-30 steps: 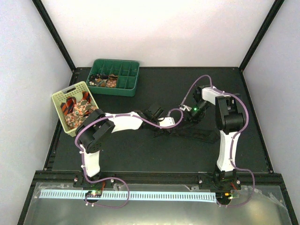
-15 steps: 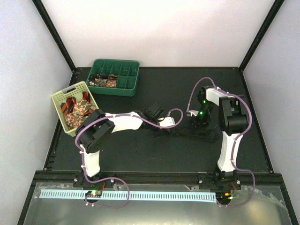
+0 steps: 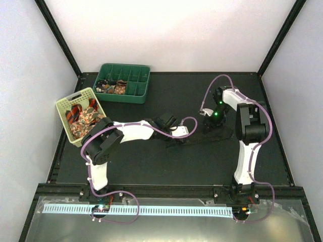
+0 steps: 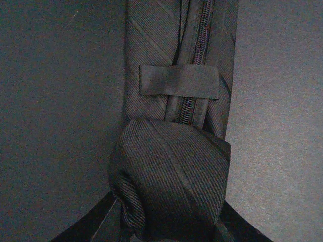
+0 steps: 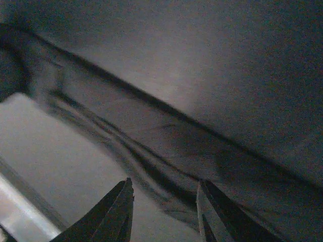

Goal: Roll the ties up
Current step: Roll the tie at the center of the board.

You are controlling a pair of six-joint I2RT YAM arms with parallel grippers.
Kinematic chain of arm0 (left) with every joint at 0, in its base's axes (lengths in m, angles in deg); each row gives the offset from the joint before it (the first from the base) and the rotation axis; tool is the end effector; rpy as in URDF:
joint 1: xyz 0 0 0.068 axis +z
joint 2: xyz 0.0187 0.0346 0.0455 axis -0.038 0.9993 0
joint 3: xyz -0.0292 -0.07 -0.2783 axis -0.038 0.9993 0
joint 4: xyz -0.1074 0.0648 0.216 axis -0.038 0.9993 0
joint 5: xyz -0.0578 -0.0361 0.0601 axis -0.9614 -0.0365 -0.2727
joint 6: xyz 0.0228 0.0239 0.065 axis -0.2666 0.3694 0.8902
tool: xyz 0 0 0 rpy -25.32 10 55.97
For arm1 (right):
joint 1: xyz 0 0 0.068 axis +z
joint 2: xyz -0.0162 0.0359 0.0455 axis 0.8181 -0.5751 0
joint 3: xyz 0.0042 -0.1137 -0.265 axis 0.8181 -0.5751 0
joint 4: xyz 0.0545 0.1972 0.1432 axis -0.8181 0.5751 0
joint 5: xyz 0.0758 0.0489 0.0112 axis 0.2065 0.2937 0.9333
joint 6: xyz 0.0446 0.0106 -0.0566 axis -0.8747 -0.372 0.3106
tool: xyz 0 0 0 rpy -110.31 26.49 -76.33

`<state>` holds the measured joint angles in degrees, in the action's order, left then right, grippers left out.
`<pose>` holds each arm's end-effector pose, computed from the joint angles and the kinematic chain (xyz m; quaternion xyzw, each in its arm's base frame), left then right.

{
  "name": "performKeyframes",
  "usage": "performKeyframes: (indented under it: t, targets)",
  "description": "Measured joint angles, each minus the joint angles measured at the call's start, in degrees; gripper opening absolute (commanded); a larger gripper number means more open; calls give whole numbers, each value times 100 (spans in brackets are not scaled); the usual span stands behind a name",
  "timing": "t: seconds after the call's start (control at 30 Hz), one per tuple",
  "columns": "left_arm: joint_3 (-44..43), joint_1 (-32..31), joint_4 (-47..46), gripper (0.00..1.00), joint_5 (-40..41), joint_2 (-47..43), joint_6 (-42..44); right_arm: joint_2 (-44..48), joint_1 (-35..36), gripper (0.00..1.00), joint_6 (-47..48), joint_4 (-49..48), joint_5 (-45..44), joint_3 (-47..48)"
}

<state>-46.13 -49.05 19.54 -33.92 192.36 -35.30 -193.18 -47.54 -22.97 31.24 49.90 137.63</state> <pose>0.2541 -0.2891 0.1419 0.5777 0.7682 -0.1473 0.2333 0.3501 0.0658 0.1483 0.2711 -0.9351 -0.1946 0.1196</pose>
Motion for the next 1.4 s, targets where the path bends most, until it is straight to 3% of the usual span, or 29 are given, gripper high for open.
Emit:
performKeyframes:
  t: [0.2,0.5,0.67,0.9,1.13,1.3,1.4]
  targets:
    - [0,-4,0,28,11,0,-28,444,52,36,-660,-190,1578,-273]
    - [0,-11,2,28,31,0,-55,238,680,36,-1777,-1029,3399,-951]
    - [-7,-11,11,28,33,2,-68,195,920,39,-2280,-1526,3740,-1196]
    - [-7,-15,15,28,52,2,-120,168,1043,41,-2614,-1860,3576,-1414]
    - [-35,-24,42,28,74,28,-149,55,1069,25,-2758,-1945,3519,-1377]
    - [-39,-24,81,29,111,42,-160,-52,1067,3,-2734,-1873,3528,-1235]
    - [-46,-24,96,31,122,55,-166,-70,1067,2,-2664,-1860,3532,-1217]
